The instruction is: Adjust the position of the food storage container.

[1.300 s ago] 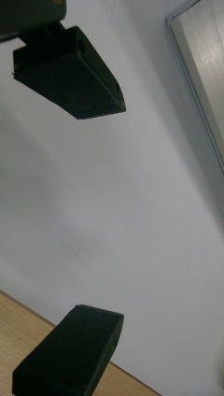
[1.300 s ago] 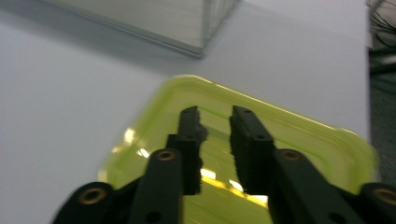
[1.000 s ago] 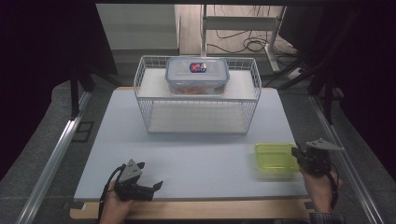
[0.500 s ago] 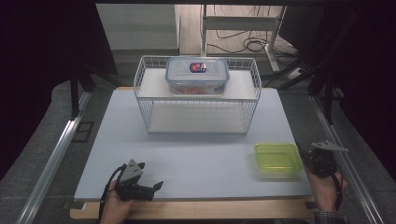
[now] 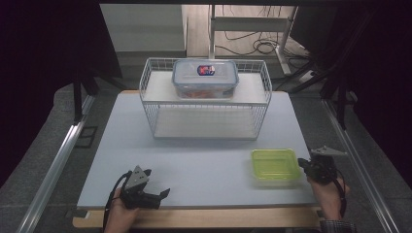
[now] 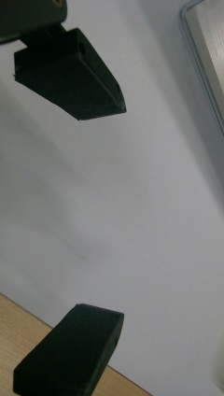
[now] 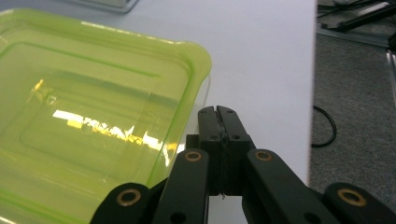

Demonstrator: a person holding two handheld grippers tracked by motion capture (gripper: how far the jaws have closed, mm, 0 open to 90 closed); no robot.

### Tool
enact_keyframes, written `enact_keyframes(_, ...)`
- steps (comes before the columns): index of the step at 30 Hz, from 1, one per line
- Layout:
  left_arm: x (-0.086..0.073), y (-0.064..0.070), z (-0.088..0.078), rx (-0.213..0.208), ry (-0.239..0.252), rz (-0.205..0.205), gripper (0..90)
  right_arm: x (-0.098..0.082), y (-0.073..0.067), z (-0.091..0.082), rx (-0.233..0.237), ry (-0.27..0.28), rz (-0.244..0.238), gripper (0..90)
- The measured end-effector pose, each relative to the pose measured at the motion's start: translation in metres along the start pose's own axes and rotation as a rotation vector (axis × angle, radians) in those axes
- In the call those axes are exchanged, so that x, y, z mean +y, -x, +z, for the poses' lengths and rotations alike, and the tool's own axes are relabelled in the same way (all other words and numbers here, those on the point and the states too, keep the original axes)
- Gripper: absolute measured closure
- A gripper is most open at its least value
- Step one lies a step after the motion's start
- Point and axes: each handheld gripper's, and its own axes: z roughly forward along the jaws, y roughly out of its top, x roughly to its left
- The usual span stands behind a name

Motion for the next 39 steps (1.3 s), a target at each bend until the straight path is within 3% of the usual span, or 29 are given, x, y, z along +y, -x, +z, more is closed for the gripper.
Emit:
enact_keyframes(14, 0.0, 0.0, 0.001, -0.004, 0.0, -0.003, 3.6, 0.008, -0.036, 0.009, 0.082, -0.031, -0.078, 89.4)
enact_keyframes(34, 0.001, -0.001, 0.001, -0.035, -0.006, -0.033, 4.0, 0.024, -0.109, 0.026, 0.237, -0.033, -0.183, 89.4)
enact_keyframes(39, 0.001, -0.001, 0.001, -0.037, -0.006, -0.037, 4.1, 0.025, -0.12, 0.029, 0.263, -0.027, -0.197, 89.3)
